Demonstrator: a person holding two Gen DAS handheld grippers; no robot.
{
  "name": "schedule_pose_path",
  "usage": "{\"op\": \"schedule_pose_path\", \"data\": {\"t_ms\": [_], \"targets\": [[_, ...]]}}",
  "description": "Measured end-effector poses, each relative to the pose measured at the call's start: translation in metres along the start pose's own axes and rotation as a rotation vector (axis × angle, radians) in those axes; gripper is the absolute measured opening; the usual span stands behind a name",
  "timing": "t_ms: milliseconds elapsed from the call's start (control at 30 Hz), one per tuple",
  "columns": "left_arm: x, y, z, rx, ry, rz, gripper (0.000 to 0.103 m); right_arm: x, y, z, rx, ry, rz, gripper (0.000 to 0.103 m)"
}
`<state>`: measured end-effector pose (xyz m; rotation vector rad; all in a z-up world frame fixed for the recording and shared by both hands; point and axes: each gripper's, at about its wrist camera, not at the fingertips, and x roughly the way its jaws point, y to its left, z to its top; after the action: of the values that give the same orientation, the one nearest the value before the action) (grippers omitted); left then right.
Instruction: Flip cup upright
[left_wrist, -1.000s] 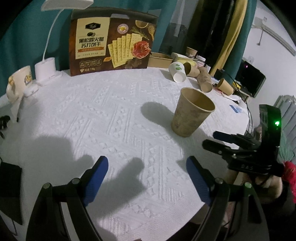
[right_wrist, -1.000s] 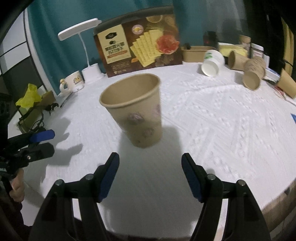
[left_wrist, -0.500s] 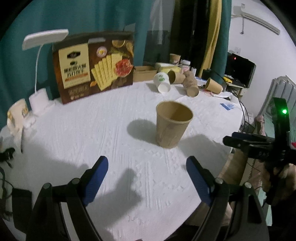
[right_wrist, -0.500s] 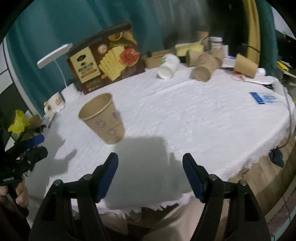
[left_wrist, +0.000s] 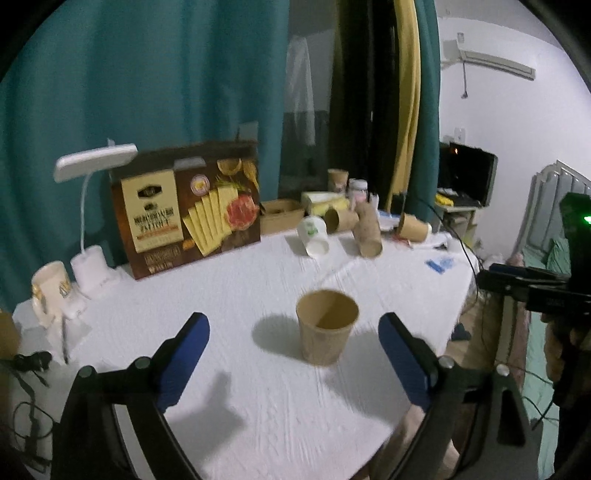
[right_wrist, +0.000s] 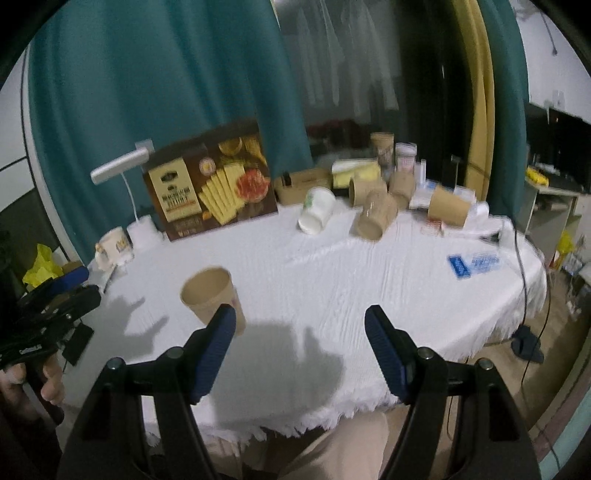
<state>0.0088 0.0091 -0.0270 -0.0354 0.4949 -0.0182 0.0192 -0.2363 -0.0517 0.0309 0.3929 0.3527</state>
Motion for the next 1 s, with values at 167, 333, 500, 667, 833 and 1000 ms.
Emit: {"op": "schedule_pose_path", "data": {"t_ms": [167,333,500,667,833,1000], "targets": [[-0.018,0.002,0.015,-0.007,-0.066,-0.001,0.093,-0.028,0.010,0.018,-0.027,-0.074,-0.005,0.070],[-0.034,0.004,0.025,0.007,-0.134,-0.014,0.094,-0.054,0.021,0.034,-0.054,-0.147,-0.019,0.071],[-0.054,0.006,0.033,0.022,-0.223,0.014,0.096,-0.078,0.031,0.043,-0.077,-0.213,-0.034,0.079],[-0.073,0.014,0.038,-0.007,-0.301,0.020,0.100,-0.094,0.042,0.047,-0.094,-0.251,-0.037,0.080],[-0.085,0.021,0.043,-0.008,-0.326,0.019,0.101,-0.105,0.055,0.049,-0.114,-0.297,-0.023,0.081],[-0.091,0.028,0.043,-0.005,-0.345,0.021,0.101,-0.105,0.064,0.050,-0.105,-0.322,-0.008,0.081]]}}
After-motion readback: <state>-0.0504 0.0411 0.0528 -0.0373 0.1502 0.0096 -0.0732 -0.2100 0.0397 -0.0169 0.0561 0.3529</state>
